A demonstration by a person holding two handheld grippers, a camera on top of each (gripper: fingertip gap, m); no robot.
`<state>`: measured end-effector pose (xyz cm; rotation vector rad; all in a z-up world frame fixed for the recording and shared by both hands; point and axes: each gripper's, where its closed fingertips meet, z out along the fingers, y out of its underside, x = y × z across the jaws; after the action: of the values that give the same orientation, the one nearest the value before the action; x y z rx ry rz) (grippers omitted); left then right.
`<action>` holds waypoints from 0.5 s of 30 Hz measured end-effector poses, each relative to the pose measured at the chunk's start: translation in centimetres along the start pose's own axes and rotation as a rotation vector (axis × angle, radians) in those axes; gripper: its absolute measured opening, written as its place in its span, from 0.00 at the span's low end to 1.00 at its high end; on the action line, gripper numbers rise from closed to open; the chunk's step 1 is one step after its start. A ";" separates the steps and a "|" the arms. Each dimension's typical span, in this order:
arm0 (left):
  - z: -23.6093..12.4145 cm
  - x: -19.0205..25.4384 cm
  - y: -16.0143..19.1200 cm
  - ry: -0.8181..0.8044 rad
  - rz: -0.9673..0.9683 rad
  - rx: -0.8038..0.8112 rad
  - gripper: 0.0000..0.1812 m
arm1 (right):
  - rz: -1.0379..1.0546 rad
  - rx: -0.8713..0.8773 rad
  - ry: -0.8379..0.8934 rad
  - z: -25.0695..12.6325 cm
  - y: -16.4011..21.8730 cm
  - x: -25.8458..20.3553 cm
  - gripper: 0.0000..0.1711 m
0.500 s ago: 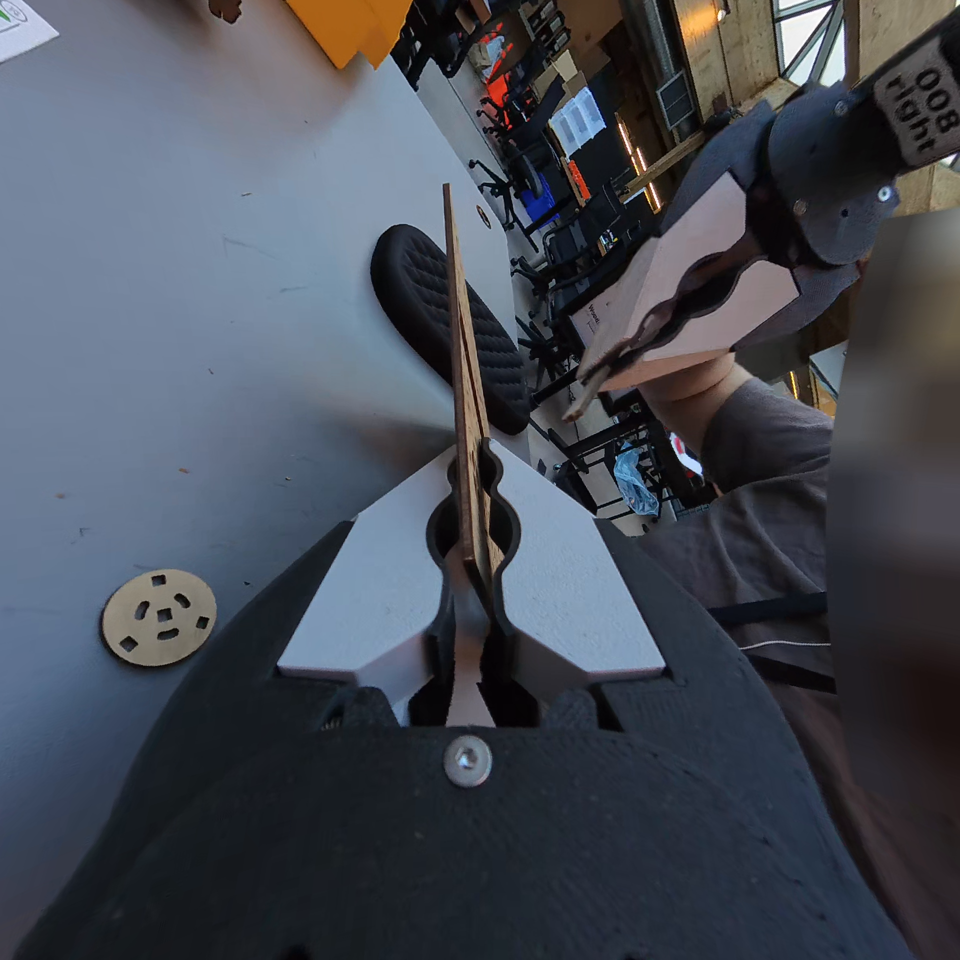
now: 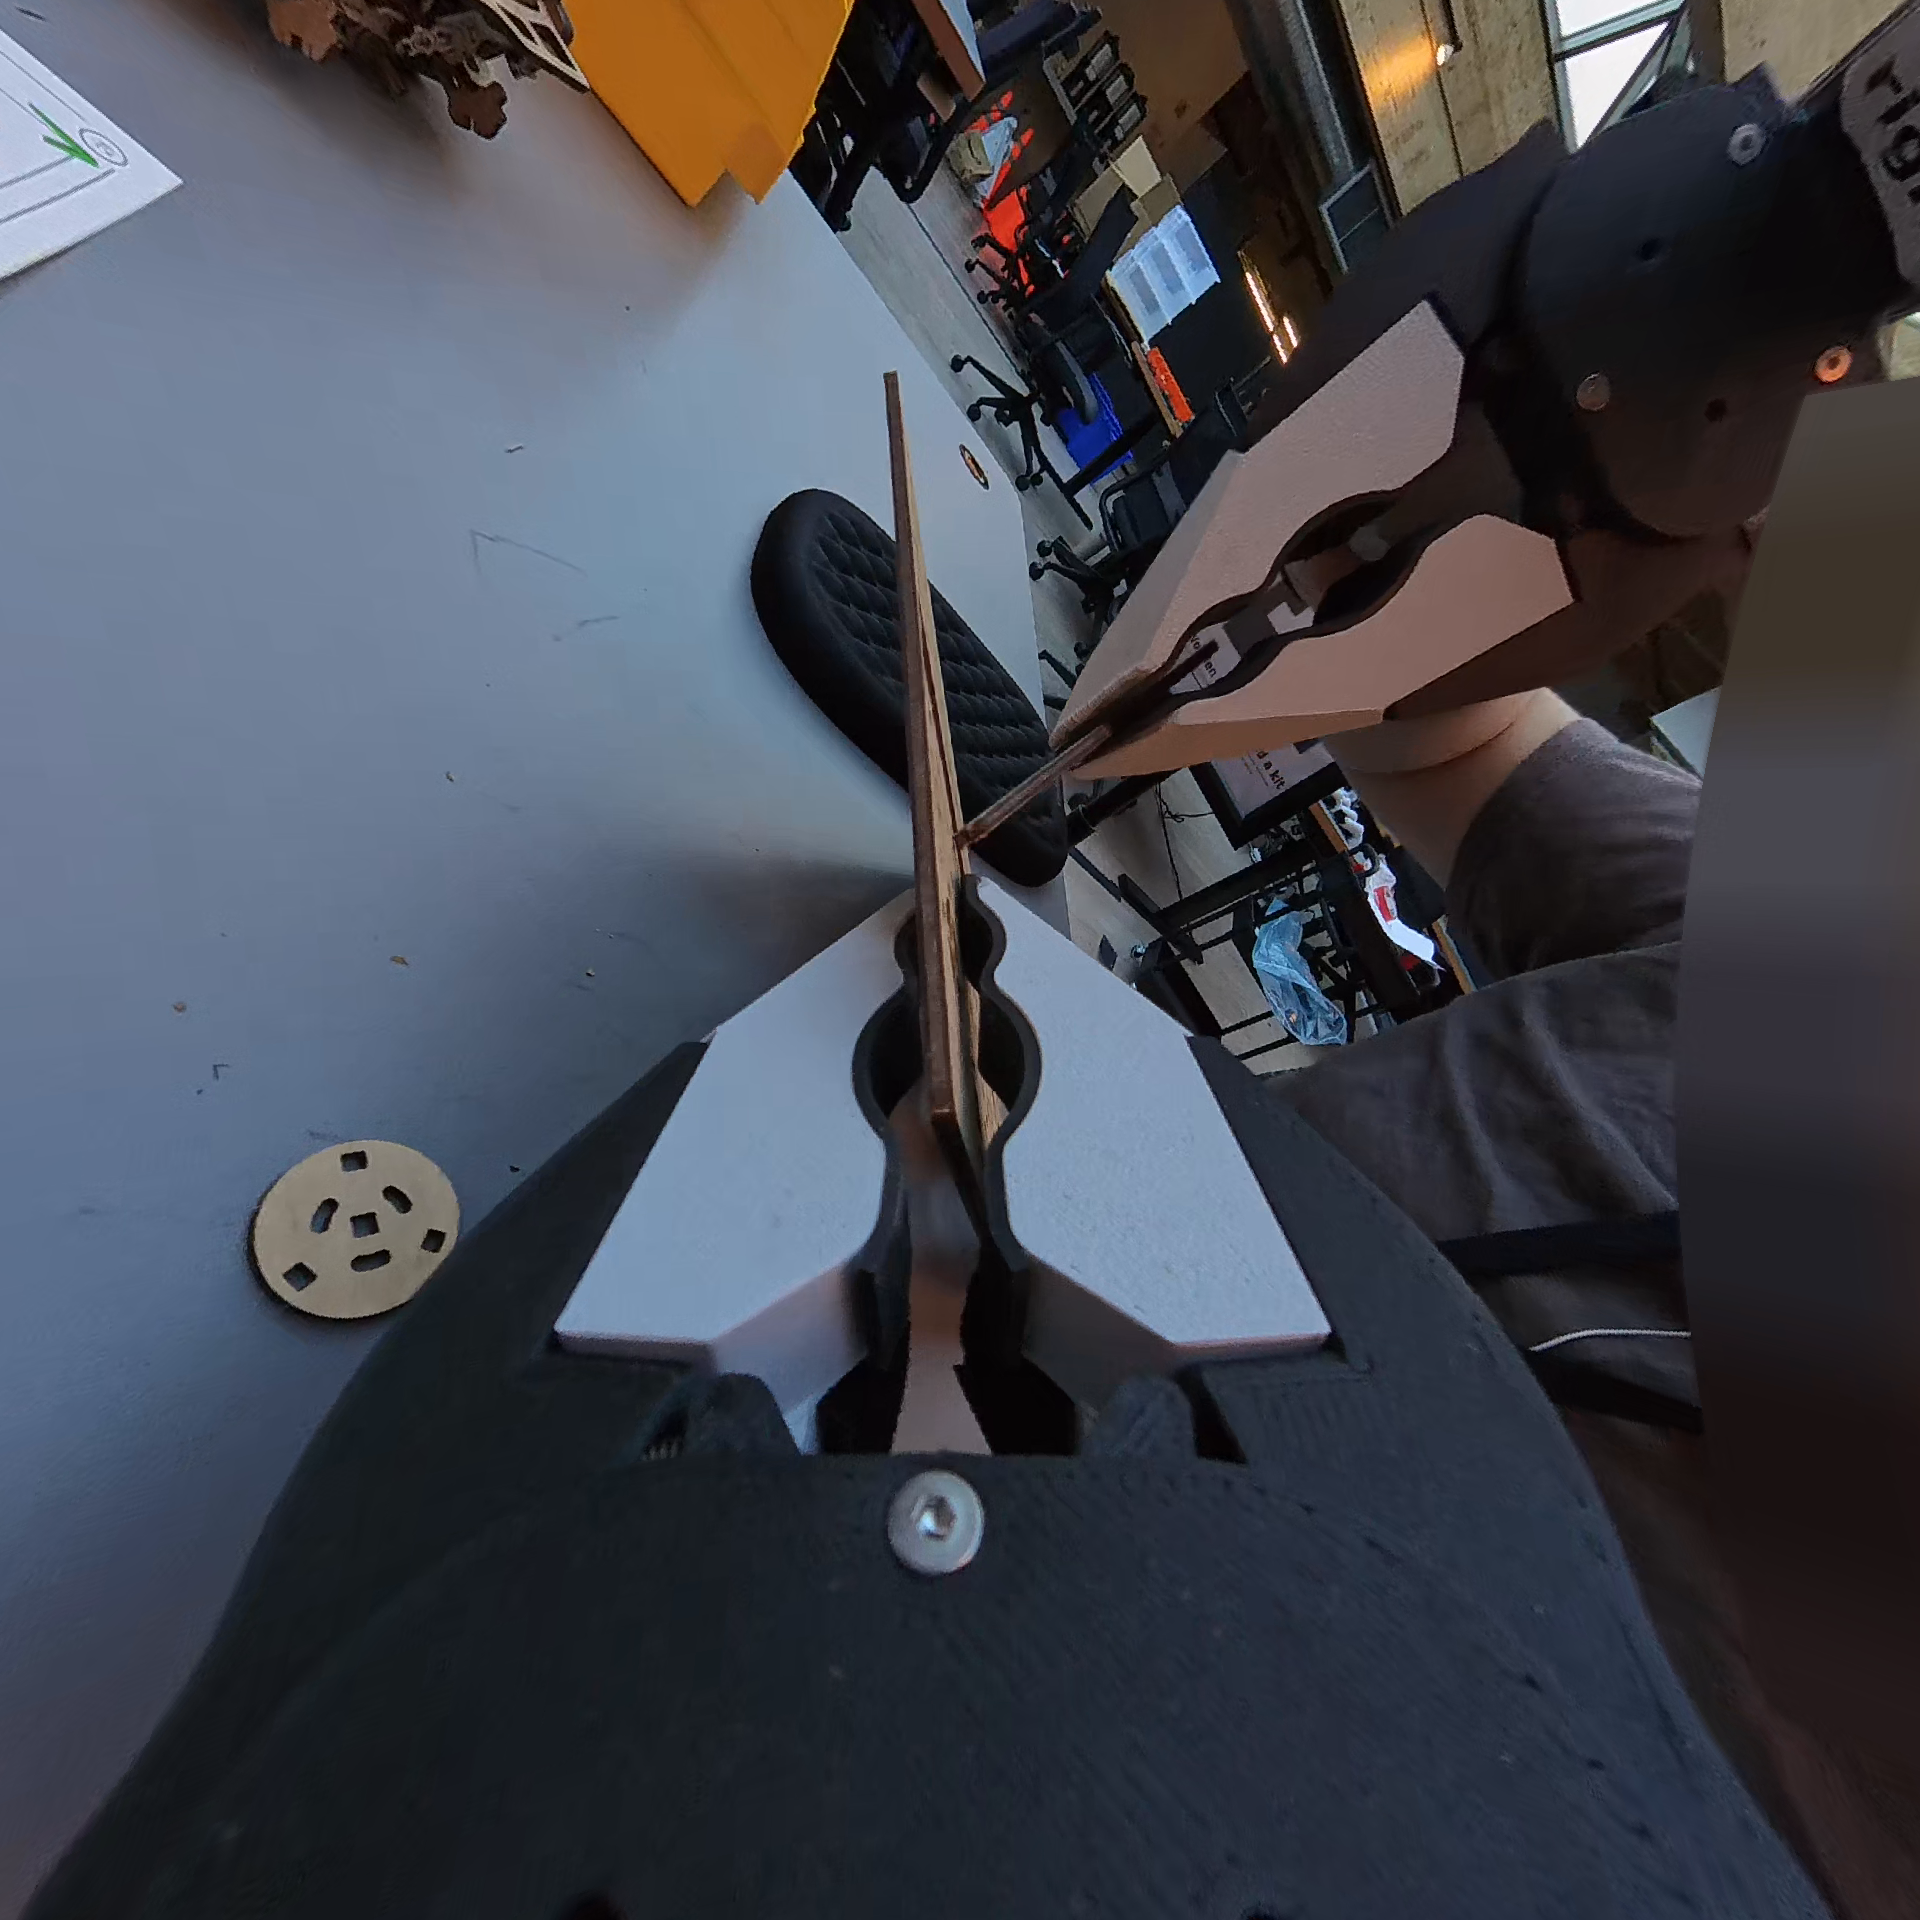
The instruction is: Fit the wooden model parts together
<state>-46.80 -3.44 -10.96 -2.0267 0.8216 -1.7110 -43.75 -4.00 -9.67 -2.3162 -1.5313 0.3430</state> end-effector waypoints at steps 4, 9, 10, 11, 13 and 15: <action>-0.1 0.3 -0.2 0.029 -0.010 0.015 0.00 | 0.101 0.115 -0.036 -0.4 0.5 0.1 0.00; -0.2 0.4 -0.3 0.027 -0.001 0.018 0.00 | 0.216 0.298 -0.093 -2.1 0.7 0.3 0.01; -0.3 0.5 -0.3 0.027 0.002 0.014 0.00 | 0.240 0.388 -0.088 -3.4 0.4 0.8 0.01; -0.5 0.7 -0.3 0.028 0.009 0.007 0.00 | 0.276 0.498 -0.077 -5.0 0.2 1.6 0.01; -1.0 1.3 -0.2 0.026 0.043 -0.010 0.00 | 0.388 0.687 -0.035 -7.2 1.4 4.5 0.00; -2.0 1.9 -0.2 0.022 0.088 -0.019 0.00 | 0.541 0.787 -0.072 -6.3 3.3 7.7 0.00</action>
<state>-48.56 -4.32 -8.94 -1.9573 0.9239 -1.6855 -35.54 0.91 -5.34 -2.0020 -0.5702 0.9673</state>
